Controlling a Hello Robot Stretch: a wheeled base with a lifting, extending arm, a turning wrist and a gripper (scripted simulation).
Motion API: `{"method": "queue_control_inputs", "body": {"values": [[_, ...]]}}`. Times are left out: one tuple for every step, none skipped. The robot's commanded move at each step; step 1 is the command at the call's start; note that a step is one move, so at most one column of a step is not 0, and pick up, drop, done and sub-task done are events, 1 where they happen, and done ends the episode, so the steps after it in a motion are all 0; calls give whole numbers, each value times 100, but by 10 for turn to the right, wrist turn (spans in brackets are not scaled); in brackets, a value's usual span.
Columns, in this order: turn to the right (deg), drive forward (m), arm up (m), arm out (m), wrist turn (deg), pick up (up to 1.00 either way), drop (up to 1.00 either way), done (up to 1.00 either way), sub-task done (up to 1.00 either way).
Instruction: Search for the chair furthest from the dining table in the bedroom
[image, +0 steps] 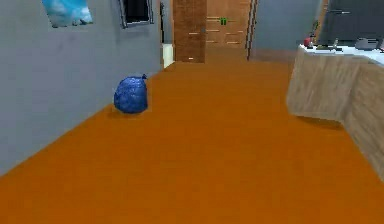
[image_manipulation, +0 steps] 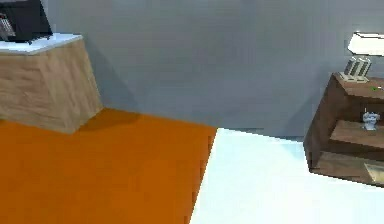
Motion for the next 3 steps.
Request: {"method": "queue_control_inputs", "body": {"values": [[0, 100, 0, 0, 0, 0, 0, 0, 0], [0, 100, 0, 0, 0, 0, 0, 0, 0], [0, 100, 0, 0, 0, 0, 0, 0, 0]]}}
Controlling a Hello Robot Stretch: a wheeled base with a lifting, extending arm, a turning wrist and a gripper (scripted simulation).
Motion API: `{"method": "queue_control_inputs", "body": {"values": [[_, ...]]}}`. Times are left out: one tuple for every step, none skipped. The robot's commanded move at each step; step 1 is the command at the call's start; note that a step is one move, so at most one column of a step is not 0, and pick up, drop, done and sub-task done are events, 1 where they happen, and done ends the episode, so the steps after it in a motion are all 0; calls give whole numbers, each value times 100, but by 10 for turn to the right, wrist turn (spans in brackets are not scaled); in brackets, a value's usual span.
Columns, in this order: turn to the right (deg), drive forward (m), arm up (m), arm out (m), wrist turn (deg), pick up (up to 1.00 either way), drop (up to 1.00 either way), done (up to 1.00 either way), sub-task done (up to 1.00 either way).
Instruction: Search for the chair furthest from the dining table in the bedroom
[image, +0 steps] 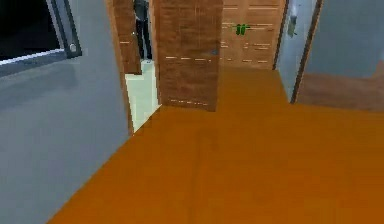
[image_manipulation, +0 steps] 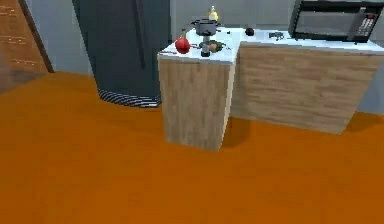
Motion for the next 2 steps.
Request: {"method": "queue_control_inputs", "body": {"values": [[-30, 0, 0, 0, 0, 0, 0, 0, 0], [0, 5, 0, 0, 0, 0, 0, 0, 0]]}}
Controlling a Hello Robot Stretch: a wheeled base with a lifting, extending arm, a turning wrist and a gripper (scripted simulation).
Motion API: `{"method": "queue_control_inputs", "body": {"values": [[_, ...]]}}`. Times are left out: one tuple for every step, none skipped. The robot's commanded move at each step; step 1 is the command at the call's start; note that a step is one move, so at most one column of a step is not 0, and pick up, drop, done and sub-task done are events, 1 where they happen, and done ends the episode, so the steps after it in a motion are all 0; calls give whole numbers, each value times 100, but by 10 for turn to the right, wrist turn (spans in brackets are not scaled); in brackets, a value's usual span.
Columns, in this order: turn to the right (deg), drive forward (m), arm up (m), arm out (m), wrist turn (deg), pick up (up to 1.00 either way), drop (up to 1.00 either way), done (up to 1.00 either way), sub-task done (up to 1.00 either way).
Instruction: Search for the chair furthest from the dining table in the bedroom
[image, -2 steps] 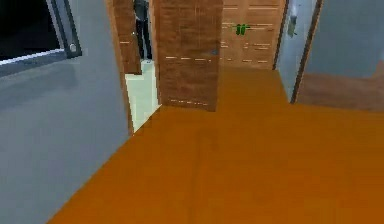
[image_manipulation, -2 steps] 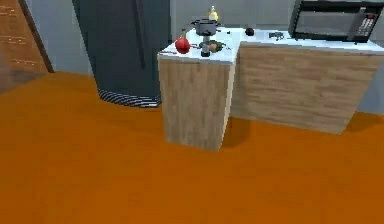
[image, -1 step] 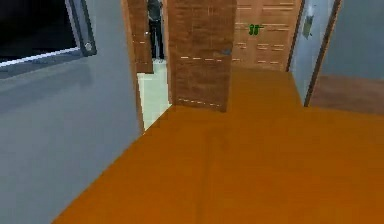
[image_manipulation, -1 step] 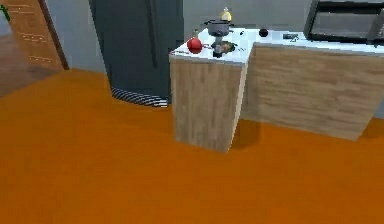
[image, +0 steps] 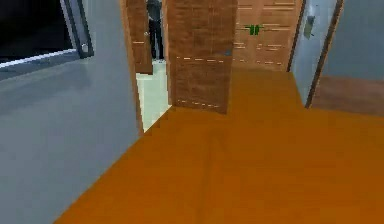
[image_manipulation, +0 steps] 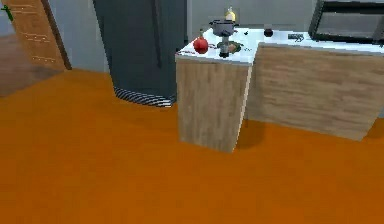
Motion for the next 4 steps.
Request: {"method": "queue_control_inputs", "body": {"values": [[0, 100, 0, 0, 0, 0, 0, 0, 0], [30, 0, 0, 0, 0, 0, 0, 0, 0], [0, 100, 0, 0, 0, 0, 0, 0, 0], [0, 15, 0, 0, 0, 0, 0, 0, 0]]}}
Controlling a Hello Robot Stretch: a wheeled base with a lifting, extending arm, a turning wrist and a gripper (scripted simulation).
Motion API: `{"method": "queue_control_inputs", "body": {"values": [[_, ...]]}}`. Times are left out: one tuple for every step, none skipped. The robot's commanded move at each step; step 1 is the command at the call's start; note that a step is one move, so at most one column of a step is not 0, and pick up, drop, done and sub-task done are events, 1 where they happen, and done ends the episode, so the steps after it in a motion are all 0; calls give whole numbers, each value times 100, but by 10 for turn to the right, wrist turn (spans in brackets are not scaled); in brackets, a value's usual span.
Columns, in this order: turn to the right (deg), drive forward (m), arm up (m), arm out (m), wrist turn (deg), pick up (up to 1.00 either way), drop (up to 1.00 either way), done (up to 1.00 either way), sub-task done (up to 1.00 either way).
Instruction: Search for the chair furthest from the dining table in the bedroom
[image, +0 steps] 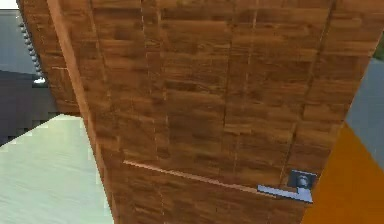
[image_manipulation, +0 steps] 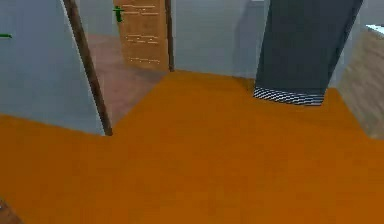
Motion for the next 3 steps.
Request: {"method": "queue_control_inputs", "body": {"values": [[-450, 0, 0, 0, 0, 0, 0, 0, 0], [0, 65, 0, 0, 0, 0, 0, 0, 0], [-240, 0, 0, 0, 0, 0, 0, 0, 0]]}}
